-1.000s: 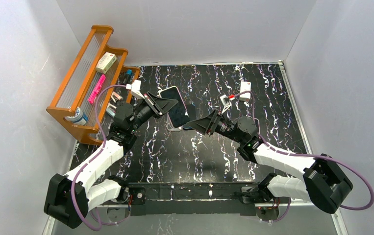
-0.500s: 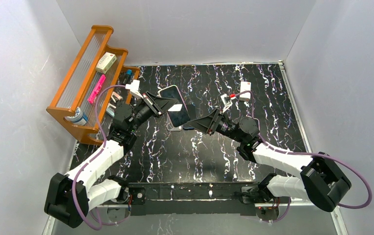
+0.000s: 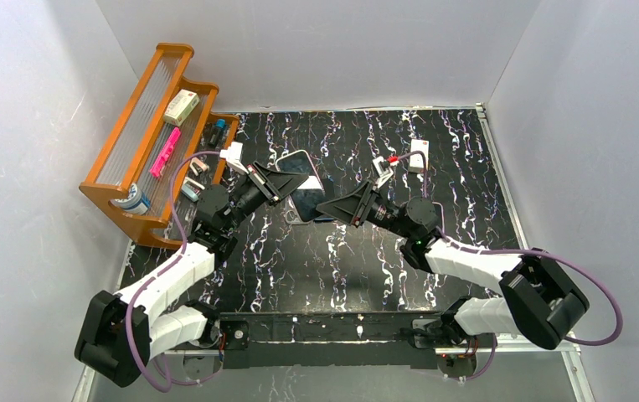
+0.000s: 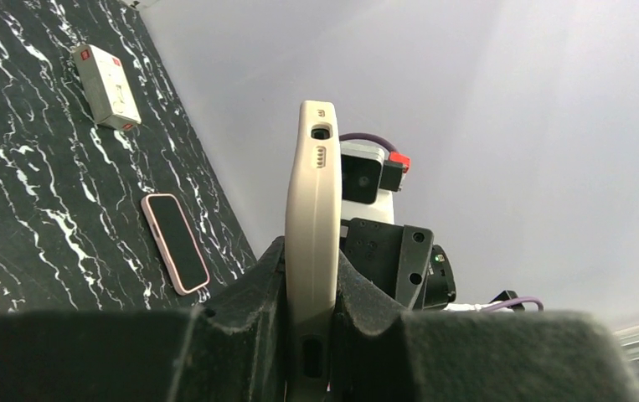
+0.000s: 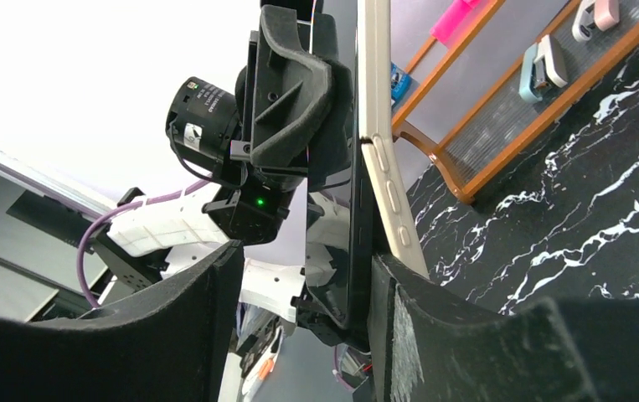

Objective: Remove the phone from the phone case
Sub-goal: Remove the phone case from the phone.

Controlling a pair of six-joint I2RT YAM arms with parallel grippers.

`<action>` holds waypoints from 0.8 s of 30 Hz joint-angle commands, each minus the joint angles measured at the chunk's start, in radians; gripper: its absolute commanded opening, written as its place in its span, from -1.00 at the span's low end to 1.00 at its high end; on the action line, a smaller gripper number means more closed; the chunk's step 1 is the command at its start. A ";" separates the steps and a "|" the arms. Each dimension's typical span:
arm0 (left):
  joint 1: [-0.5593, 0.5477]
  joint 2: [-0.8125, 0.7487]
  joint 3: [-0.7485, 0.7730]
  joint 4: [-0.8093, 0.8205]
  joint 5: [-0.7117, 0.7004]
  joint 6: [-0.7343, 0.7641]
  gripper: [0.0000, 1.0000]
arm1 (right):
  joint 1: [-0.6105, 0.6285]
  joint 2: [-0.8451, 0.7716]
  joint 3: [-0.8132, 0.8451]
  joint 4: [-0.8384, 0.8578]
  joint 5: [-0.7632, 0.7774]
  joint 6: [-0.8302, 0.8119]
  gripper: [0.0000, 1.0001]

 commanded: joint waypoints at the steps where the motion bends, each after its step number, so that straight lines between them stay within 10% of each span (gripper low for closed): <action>1: -0.081 -0.017 0.019 0.130 0.089 -0.059 -1.00 | -0.016 0.042 0.073 0.086 0.003 0.005 0.21; 13: -0.132 -0.014 0.018 0.129 0.143 0.061 -0.97 | -0.046 0.095 0.133 0.116 -0.030 0.010 -0.45; 18: -0.130 -0.059 -0.001 0.036 0.071 0.163 -0.44 | -0.087 0.072 0.107 0.129 -0.049 0.049 -0.97; 24: -0.129 -0.127 -0.013 -0.105 -0.051 0.270 0.17 | -0.143 0.004 0.085 0.121 -0.056 0.077 -0.97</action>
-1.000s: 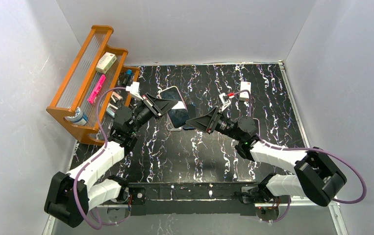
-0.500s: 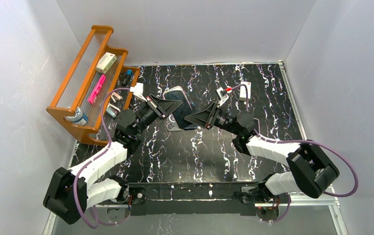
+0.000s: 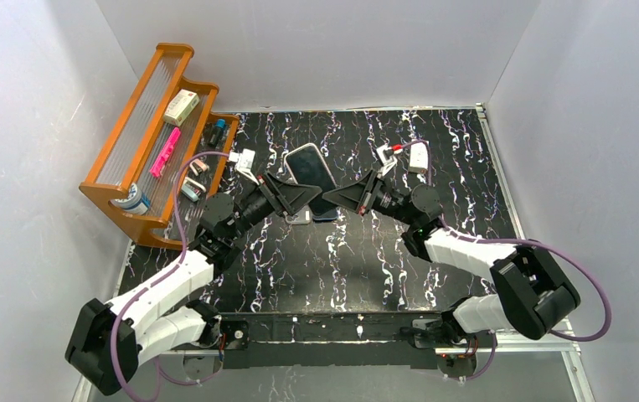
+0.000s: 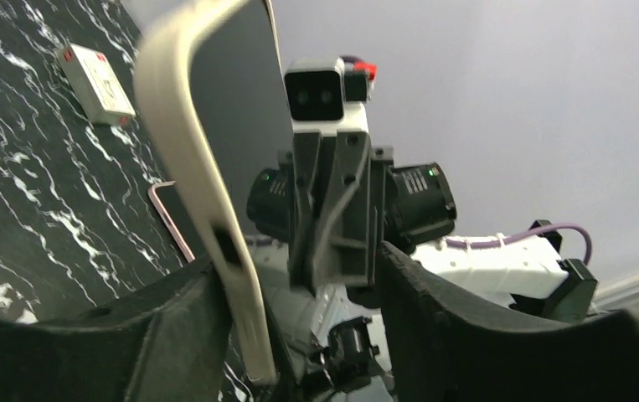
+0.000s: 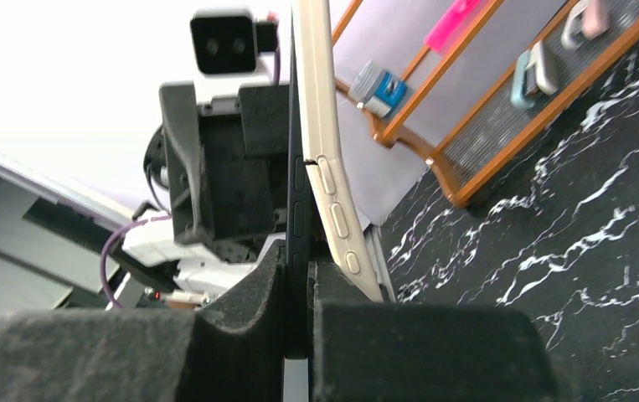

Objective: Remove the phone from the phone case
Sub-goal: Remove the phone case from the phone.

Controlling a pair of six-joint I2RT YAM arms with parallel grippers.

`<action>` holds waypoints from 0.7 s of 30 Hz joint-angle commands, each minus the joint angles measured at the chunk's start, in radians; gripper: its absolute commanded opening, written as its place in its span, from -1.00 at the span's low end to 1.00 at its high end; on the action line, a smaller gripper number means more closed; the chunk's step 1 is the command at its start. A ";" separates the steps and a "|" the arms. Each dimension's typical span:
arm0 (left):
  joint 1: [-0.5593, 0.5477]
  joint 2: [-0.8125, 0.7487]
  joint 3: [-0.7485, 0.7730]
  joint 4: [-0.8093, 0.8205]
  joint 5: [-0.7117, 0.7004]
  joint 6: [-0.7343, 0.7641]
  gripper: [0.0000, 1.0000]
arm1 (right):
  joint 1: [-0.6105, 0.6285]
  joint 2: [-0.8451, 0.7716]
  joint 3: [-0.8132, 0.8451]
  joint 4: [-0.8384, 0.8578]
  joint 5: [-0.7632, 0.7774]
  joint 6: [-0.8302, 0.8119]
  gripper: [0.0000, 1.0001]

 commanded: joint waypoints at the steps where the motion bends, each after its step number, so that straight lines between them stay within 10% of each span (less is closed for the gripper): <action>1: -0.018 -0.090 -0.019 -0.093 -0.034 0.103 0.23 | -0.055 -0.080 0.030 0.063 0.081 0.019 -0.97; 21: -0.028 -0.039 -0.045 -0.153 -0.031 0.151 0.43 | -0.074 -0.136 0.053 0.027 0.103 0.018 -0.97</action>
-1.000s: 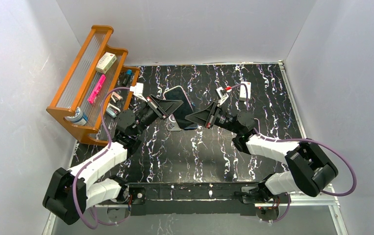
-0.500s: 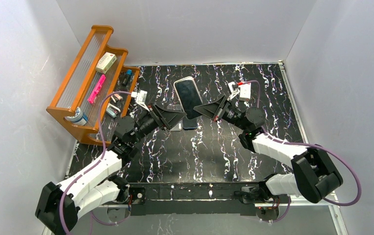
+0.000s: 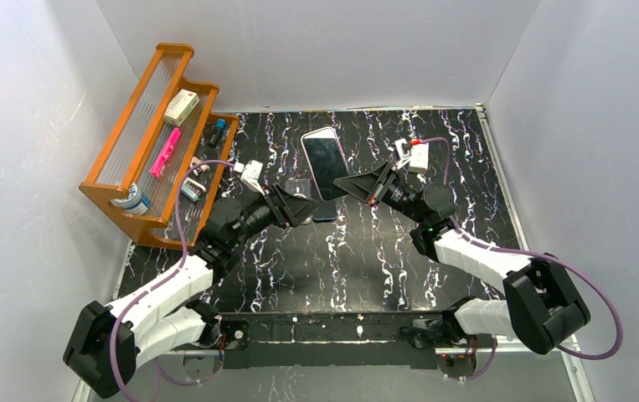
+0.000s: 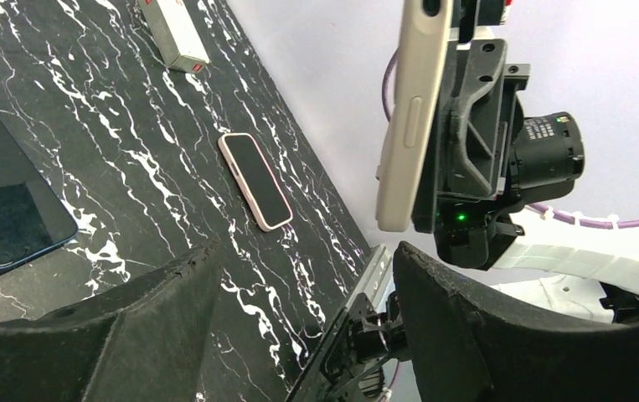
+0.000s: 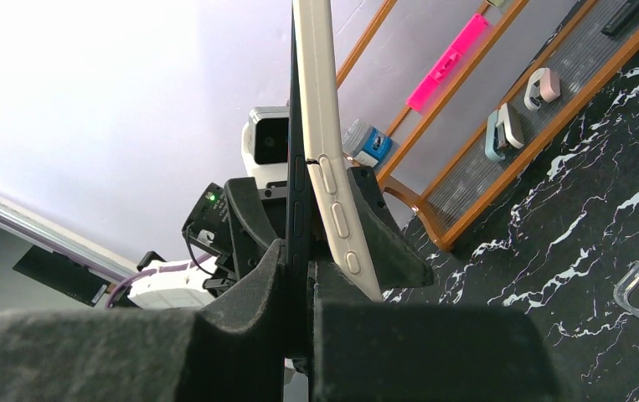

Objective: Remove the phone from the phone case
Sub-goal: Remove the phone case from the phone.

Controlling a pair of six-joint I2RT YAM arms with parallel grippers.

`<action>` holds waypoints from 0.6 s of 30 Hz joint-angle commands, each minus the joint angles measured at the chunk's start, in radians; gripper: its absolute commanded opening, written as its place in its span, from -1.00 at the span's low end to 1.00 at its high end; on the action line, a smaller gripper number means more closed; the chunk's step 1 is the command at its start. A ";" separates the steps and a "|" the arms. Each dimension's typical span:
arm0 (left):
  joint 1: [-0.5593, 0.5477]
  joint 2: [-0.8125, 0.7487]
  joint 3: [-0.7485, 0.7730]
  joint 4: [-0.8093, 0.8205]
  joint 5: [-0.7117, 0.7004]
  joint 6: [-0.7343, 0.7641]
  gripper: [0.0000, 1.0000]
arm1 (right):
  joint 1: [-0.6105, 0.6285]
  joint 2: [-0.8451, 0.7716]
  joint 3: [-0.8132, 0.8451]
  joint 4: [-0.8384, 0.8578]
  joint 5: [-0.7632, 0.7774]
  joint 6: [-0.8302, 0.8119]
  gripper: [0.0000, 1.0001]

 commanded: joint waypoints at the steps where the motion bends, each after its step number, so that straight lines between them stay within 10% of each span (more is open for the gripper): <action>1: -0.011 0.017 0.017 0.023 0.012 0.017 0.43 | -0.001 -0.035 0.053 0.098 0.013 0.002 -0.97; 18: -0.026 0.067 0.050 0.093 0.006 -0.013 0.45 | -0.003 -0.036 0.046 0.110 -0.005 0.004 -0.97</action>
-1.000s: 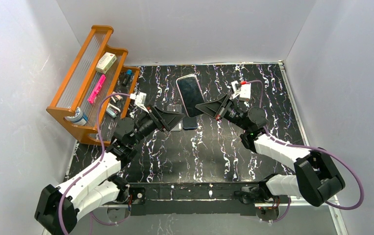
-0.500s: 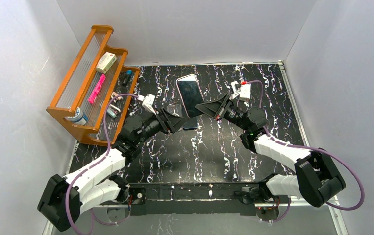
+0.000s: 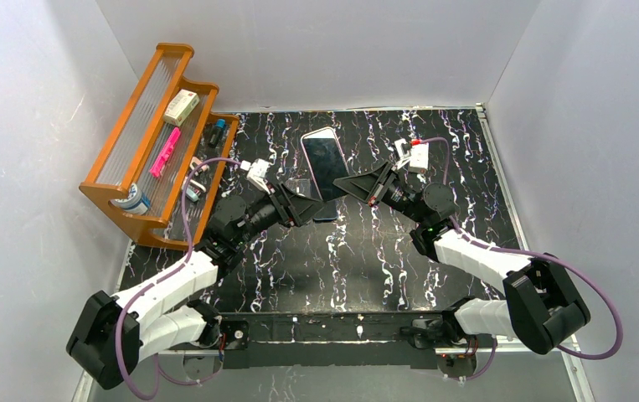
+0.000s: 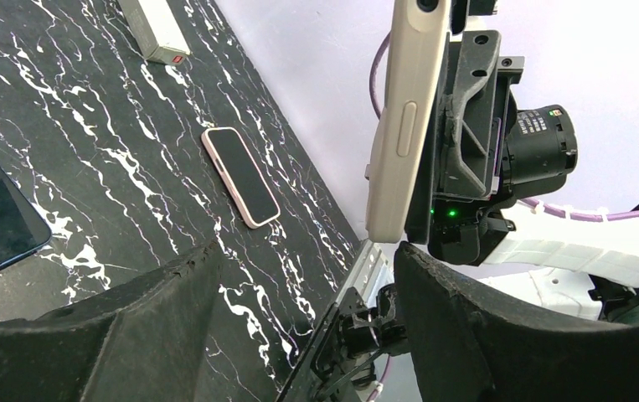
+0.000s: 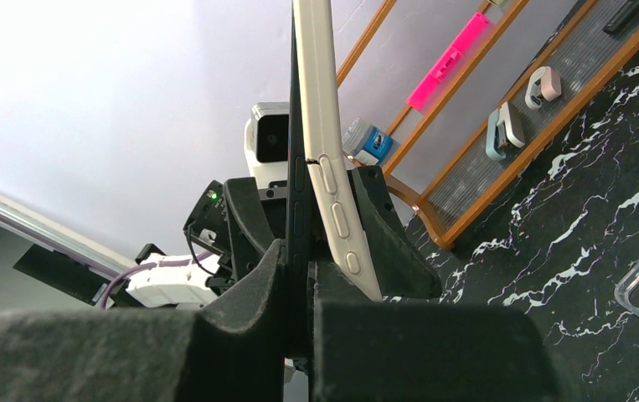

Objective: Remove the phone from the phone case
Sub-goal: Remove the phone case from the phone.

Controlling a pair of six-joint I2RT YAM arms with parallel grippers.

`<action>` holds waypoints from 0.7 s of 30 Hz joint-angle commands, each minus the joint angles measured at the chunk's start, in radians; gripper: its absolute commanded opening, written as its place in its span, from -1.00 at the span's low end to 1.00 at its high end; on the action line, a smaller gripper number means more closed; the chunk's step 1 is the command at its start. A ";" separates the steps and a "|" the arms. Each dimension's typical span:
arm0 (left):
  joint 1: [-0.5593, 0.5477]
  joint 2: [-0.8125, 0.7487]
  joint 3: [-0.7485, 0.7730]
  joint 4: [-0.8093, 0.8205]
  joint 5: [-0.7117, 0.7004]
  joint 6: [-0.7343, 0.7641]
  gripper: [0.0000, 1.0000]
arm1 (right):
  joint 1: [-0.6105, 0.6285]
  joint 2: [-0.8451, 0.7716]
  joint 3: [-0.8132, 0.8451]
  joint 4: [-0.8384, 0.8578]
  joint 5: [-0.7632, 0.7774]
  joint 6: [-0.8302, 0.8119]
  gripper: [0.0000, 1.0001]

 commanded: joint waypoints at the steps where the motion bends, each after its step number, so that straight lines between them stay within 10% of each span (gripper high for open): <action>1: -0.005 0.007 0.034 0.041 -0.024 0.002 0.44 | -0.003 -0.038 0.046 0.110 -0.004 0.004 -0.97; 21: -0.005 0.090 0.145 0.106 -0.087 -0.064 0.09 | 0.000 -0.045 0.040 0.062 -0.136 0.003 -0.97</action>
